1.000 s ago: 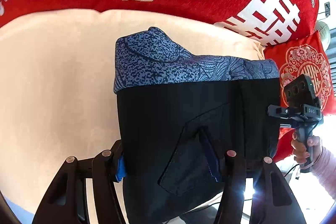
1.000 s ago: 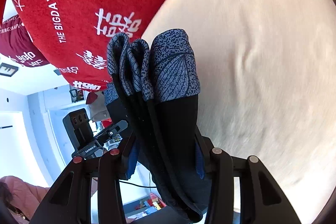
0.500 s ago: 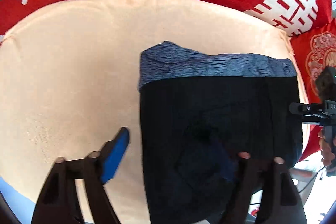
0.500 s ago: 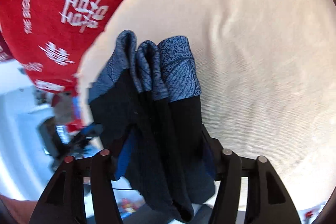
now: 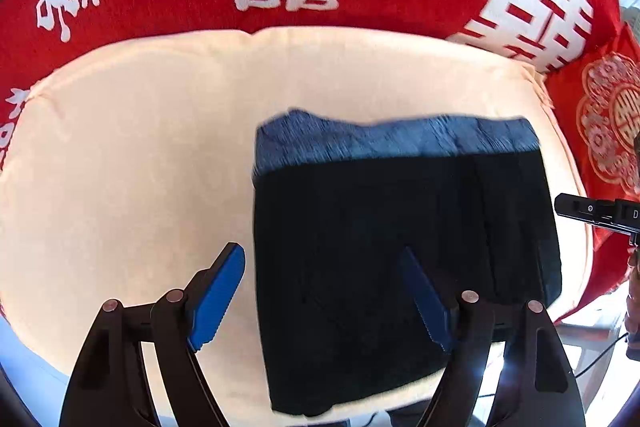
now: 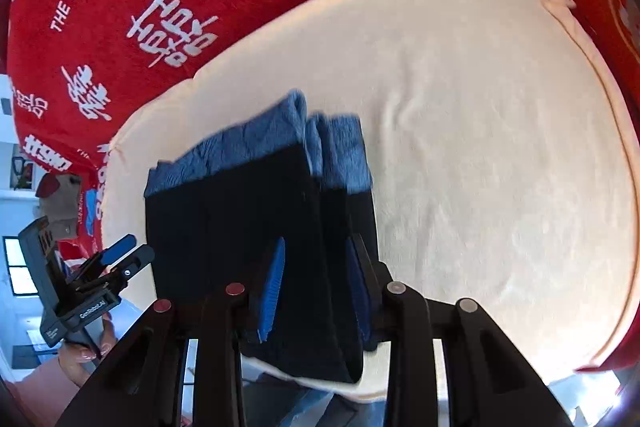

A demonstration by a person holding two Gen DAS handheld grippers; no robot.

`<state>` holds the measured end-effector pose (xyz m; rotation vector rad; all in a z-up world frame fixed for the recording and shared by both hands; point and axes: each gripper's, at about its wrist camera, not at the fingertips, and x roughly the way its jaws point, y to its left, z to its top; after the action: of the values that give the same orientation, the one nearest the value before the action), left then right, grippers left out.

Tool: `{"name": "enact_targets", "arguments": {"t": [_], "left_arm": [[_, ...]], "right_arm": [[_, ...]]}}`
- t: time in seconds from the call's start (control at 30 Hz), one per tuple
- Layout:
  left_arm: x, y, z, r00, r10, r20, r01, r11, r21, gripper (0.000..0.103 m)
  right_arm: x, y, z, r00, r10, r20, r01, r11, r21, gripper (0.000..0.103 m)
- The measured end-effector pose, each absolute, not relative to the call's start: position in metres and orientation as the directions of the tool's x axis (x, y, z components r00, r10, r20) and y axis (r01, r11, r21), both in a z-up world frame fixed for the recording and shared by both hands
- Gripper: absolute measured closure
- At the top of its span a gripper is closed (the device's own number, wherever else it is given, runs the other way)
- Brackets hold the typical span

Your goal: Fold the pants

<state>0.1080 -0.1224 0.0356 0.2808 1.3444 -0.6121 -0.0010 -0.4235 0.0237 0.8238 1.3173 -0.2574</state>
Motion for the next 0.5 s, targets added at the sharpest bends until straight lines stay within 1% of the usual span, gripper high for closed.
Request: {"name": "enact_targets", "arguments": {"t": [0.07, 0.1, 0.17, 0.23, 0.27, 0.3, 0.37, 0.5], "left_arm": [[0.121, -0.126, 0.032, 0.119, -0.244, -0.963, 0.536, 0.832, -0.144, 0.022], [0.125, -0.127, 0.029, 0.128, -0.237, -0.963, 0.524, 0.840, -0.137, 0.022], [0.131, -0.126, 0.020, 0.133, -0.212, -0.968, 0.504, 0.855, -0.118, 0.022], [0.131, -0.125, 0.010, 0.125, -0.205, -0.971, 0.500, 0.858, -0.116, 0.021], [0.129, -0.126, 0.008, 0.131, -0.206, -0.970, 0.502, 0.857, -0.114, 0.019], [0.126, -0.128, 0.007, 0.153, -0.196, -0.969, 0.511, 0.855, -0.092, 0.010], [0.123, -0.131, 0.004, 0.170, -0.167, -0.971, 0.525, 0.849, -0.054, 0.000], [0.121, -0.138, 0.000, 0.144, -0.149, -0.978, 0.541, 0.839, -0.048, 0.000]], "right_arm": [[0.013, -0.431, 0.014, 0.273, 0.302, -0.913, 0.602, 0.687, 0.407, 0.068], [0.019, -0.434, 0.009, 0.263, 0.301, -0.917, 0.603, 0.690, 0.400, 0.070], [0.026, -0.431, 0.000, 0.210, 0.277, -0.938, 0.579, 0.738, 0.347, 0.074], [0.026, -0.426, -0.007, 0.194, 0.263, -0.945, 0.561, 0.760, 0.327, 0.074], [0.025, -0.425, -0.009, 0.198, 0.259, -0.945, 0.560, 0.762, 0.326, 0.074], [0.024, -0.425, -0.010, 0.202, 0.255, -0.946, 0.561, 0.761, 0.325, 0.075], [0.023, -0.425, -0.010, 0.209, 0.249, -0.946, 0.566, 0.758, 0.324, 0.075], [0.018, -0.423, -0.006, 0.219, 0.241, -0.946, 0.580, 0.748, 0.324, 0.075]]}}
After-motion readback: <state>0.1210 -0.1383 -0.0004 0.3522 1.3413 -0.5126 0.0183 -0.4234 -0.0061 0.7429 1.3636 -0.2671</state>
